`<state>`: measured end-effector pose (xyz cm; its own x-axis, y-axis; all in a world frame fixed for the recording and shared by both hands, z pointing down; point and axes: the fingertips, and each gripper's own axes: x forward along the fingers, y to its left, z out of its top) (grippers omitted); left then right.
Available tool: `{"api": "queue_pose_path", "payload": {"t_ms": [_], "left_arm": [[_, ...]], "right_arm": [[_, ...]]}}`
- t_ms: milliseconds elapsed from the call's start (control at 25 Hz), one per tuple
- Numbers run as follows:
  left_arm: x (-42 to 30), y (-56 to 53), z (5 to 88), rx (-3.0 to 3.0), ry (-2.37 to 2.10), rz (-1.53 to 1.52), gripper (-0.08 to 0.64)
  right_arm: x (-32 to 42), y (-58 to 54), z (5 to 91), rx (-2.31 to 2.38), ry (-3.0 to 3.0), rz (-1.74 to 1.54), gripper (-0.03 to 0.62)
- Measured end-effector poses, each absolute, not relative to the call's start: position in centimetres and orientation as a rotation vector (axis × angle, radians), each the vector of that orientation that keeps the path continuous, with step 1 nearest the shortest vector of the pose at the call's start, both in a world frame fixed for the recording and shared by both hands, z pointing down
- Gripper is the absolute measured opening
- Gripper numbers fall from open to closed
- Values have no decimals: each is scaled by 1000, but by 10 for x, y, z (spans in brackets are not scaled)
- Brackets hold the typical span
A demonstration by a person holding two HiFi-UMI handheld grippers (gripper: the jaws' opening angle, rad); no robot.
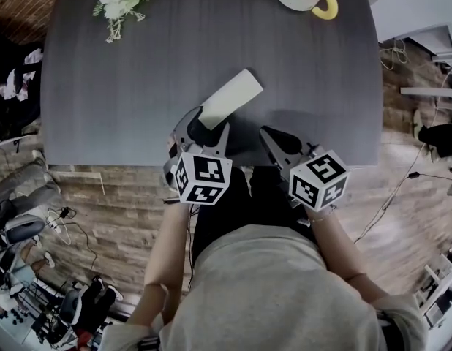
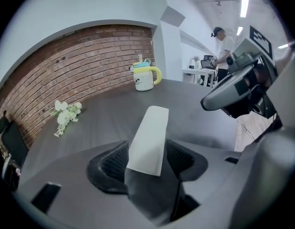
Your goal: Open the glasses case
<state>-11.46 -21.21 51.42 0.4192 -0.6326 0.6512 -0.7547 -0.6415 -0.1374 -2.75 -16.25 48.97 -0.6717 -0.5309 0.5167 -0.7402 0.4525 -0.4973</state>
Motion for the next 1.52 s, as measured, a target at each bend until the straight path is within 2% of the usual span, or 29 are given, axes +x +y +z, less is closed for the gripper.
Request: {"api": "queue_pose_path", "payload": {"t_ms": [480, 1120, 1320, 1520], "left_arm": [[-114, -220, 524, 2532, -1203, 1098, 241], [-121, -226, 506, 2546, -1230, 985, 200], [-126, -236, 498, 2535, -1279, 954, 105], [-139, -250, 496, 2516, -1329, 963, 67]], "right_arm": [[-35, -163, 491, 1042, -2426, 1053, 4], [-35, -174, 487, 1045, -2446, 1052, 3], [-36, -180, 487, 1042, -2438, 1033, 3], [-39, -185, 483, 1034, -2440, 1013, 5]]}}
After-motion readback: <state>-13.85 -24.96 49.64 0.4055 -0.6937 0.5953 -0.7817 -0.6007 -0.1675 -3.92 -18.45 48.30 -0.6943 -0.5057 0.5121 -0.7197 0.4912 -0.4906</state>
